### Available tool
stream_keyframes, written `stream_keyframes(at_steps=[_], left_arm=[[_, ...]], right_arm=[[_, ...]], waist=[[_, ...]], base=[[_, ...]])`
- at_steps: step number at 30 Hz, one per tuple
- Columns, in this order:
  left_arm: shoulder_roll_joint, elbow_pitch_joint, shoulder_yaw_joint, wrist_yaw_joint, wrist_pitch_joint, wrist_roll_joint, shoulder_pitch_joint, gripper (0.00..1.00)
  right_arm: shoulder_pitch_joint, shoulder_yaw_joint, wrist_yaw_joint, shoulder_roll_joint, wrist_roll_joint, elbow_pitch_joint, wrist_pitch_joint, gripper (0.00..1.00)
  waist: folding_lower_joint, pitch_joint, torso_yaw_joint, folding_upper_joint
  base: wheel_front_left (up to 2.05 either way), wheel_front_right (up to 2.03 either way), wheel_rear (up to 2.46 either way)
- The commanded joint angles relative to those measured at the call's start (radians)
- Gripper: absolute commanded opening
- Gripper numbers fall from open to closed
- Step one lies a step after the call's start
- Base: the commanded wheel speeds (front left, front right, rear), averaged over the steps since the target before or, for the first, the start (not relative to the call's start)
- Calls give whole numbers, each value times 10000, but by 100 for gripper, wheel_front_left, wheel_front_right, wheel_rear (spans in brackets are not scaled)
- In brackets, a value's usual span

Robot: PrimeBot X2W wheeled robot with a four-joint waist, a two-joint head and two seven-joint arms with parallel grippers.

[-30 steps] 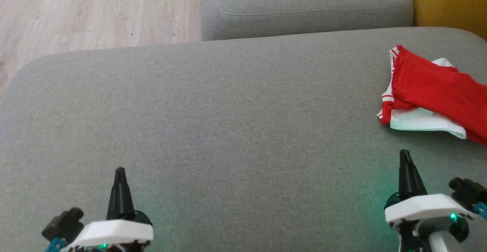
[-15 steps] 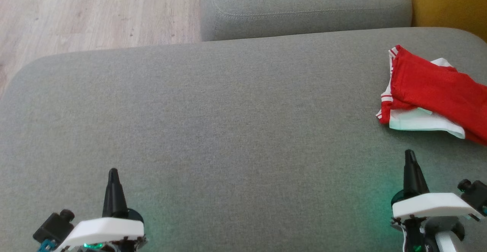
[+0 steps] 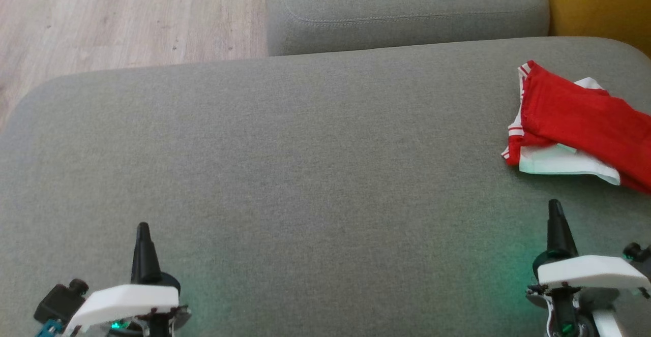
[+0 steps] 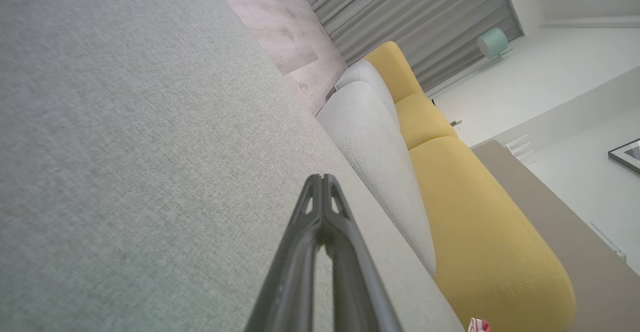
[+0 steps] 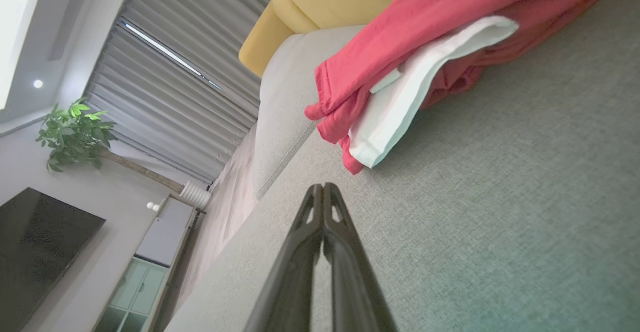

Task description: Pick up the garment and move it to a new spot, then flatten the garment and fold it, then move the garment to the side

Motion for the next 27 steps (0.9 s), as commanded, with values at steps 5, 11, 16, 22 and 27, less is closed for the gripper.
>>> stream_keyframes(at_steps=[5,11,16,22,27], left_arm=[[65,-302,336,-96,189,-607,-503,0],[67,-300,435,-110,337,-1070,-541,0],[68,-298,534,-124,485,-1532,-578,0],[69,-295,653,-140,664,-2087,-624,0],[69,-293,753,-154,813,-2549,-661,0]], right_arm=[[-592,30,-3,-38,767,-445,186,0],[-606,-17,-4,-40,1344,-499,329,0],[-619,-64,-4,-41,1921,-553,473,0],[-636,-120,-5,-43,2613,-618,645,0],[-650,-167,-5,-45,3189,-671,789,0]], waist=[[0,-7,-9,0],[0,-14,-17,0],[-1,-22,-25,0],[-1,-30,-36,0],[-1,-37,-44,0]], base=[[0,0,0],[0,0,0],[0,0,0],[0,0,0],[0,0,0]])
